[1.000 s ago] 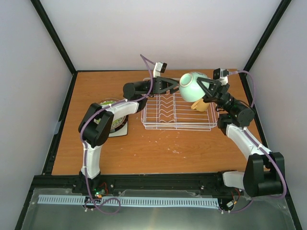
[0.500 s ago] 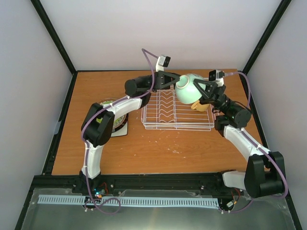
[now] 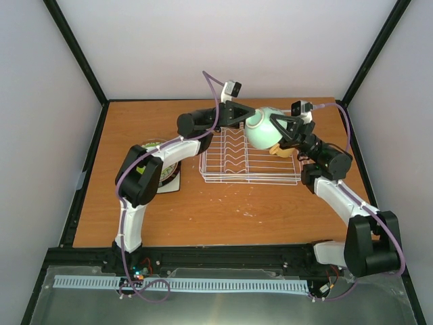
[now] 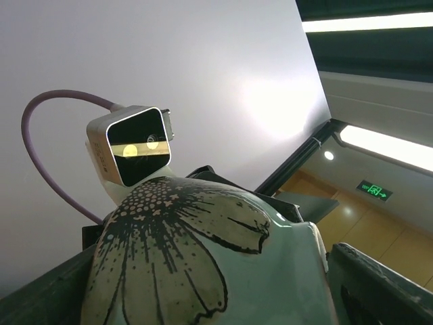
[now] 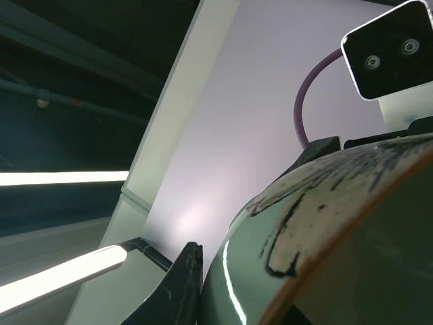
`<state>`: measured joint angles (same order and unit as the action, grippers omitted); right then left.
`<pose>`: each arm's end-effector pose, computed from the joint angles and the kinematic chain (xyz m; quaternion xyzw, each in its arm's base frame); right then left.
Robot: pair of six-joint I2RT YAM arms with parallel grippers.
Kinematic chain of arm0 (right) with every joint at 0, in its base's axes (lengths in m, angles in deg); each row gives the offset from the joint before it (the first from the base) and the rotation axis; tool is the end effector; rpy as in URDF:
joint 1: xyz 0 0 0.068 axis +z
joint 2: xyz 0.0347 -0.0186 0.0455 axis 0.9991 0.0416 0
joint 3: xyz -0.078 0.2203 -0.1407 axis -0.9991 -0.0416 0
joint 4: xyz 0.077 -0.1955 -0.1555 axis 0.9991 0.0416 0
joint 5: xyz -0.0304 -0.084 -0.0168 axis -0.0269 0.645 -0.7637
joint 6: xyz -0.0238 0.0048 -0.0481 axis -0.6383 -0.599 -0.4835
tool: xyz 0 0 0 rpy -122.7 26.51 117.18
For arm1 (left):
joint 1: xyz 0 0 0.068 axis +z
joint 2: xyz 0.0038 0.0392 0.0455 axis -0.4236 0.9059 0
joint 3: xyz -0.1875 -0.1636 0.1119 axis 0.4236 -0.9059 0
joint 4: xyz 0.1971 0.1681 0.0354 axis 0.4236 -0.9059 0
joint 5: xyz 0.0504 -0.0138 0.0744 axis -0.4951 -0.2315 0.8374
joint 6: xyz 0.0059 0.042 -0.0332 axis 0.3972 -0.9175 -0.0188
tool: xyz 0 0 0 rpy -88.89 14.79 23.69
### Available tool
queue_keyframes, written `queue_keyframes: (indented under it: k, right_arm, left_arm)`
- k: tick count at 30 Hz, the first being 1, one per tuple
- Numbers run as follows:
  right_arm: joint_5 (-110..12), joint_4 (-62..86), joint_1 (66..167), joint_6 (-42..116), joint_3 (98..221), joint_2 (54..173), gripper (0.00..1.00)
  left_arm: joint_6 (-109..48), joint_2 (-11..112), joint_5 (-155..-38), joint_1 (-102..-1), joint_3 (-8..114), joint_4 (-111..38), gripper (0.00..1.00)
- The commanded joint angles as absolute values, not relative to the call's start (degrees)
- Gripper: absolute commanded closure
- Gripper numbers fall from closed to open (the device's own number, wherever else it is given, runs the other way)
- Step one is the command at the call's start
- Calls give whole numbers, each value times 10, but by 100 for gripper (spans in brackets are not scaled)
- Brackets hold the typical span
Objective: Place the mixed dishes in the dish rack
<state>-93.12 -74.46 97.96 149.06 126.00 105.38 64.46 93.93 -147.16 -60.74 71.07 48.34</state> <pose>0.2305 0.0705 0.3692 -0.0214 0.4957 0.8319 0.2486 0.3396 -0.2813 0.3588 0.2506 0.4671 -0.8355 0.1447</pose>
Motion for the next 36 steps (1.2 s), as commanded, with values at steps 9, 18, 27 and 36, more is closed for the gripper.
queue_keyframes:
  k: [9, 18, 27, 36]
  right_arm:
    - [-921, -845, 983, 1503, 1273, 1087, 97]
    - [-916, -845, 982, 1498, 1290, 1105, 97]
    - [-919, -845, 982, 1499, 1311, 1121, 97]
    - [-922, -845, 981, 1497, 1300, 1122, 97]
  left_arm:
    - [622, 897, -1469, -620, 691, 664, 55]
    - [611, 869, -1485, -623, 655, 664, 12]
    - [587, 826, -1490, -640, 612, 664, 30]
    - [585, 826, -1488, -640, 625, 664, 94]
